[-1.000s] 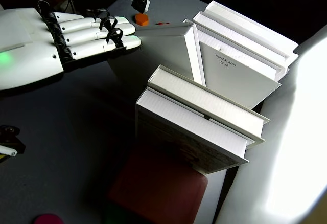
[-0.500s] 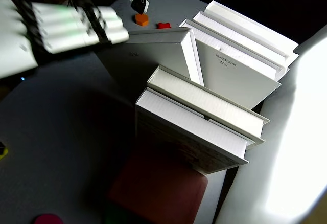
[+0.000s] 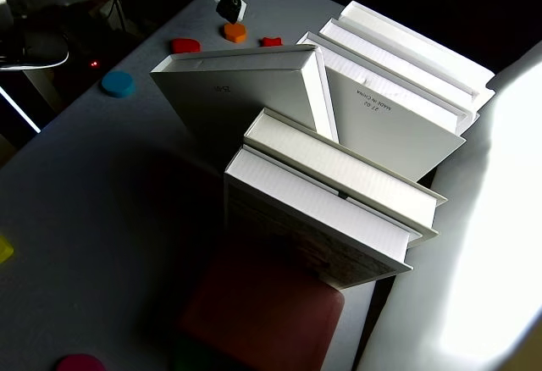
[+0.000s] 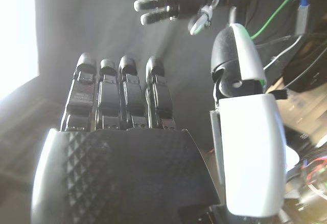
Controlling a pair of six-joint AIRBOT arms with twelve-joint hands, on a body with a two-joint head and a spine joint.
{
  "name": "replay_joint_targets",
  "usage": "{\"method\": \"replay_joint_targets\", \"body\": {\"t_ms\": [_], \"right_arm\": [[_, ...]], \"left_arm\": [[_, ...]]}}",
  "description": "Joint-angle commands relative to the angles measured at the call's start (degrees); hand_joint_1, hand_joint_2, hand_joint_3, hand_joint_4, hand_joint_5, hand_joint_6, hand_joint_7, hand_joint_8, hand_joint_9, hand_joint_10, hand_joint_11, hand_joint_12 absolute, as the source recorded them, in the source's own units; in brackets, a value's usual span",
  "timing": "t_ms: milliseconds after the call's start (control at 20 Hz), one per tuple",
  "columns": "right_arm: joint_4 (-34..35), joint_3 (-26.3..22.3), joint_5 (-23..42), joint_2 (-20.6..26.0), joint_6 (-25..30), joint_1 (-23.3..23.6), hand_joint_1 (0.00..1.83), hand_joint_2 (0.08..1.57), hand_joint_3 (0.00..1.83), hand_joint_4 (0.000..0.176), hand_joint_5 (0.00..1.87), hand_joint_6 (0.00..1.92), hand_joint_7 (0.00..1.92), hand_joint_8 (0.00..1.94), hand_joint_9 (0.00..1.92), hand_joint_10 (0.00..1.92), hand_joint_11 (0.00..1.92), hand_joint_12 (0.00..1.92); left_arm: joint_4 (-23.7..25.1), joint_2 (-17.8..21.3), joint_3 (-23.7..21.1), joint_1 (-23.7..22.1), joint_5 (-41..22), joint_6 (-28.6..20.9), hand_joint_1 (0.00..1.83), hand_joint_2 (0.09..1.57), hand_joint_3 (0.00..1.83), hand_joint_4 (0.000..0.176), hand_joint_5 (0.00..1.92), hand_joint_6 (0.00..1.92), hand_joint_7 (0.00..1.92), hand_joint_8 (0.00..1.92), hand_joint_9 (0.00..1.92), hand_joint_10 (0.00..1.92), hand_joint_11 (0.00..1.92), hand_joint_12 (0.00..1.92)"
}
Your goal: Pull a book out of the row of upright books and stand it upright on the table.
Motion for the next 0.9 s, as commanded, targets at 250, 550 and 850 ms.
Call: {"method": "replay_joint_targets", "body": {"t_ms": [250, 550, 850], "right_arm": [[-17.16, 1.54, -2.95, -2.17, 12.98, 6.07, 0.93, 0.88, 0.0, 0.163, 0.0, 0.0, 0.0, 0.0, 0.0, 0.0, 0.0, 0.05], [-27.42, 2.22, -4.64, -3.42, 18.08, 6.68, 0.77, 0.9, 0.0, 0.15, 0.0, 0.0, 0.0, 0.0, 0.0, 0.0, 0.0, 0.0], [-34.35, 3.05, -4.53, -6.12, 21.84, 8.25, 0.91, 0.87, 0.0, 0.077, 0.0, 0.0, 0.0, 0.0, 0.0, 0.0, 0.0, 0.0]], "left_arm": [[-1.49, 0.2, 0.05, -1.13, -5.95, -0.52, 1.06, 0.99, 0.0, 0.0, 0.56, 0.01, 0.4, 0.0, 0.56, 0.05, 0.0, 1.5], [-3.29, 2.34, -0.84, 0.76, -5.96, -0.52, 1.04, 1.1, 0.03, 0.0, 0.46, 0.0, 0.31, 0.0, 0.49, 0.02, 0.0, 1.4], [-4.54, 4.37, -1.79, 2.29, -5.96, -0.52, 1.02, 1.2, 0.05, 0.0, 0.44, 0.01, 0.37, 0.01, 0.56, 0.06, 0.07, 1.55]]}}
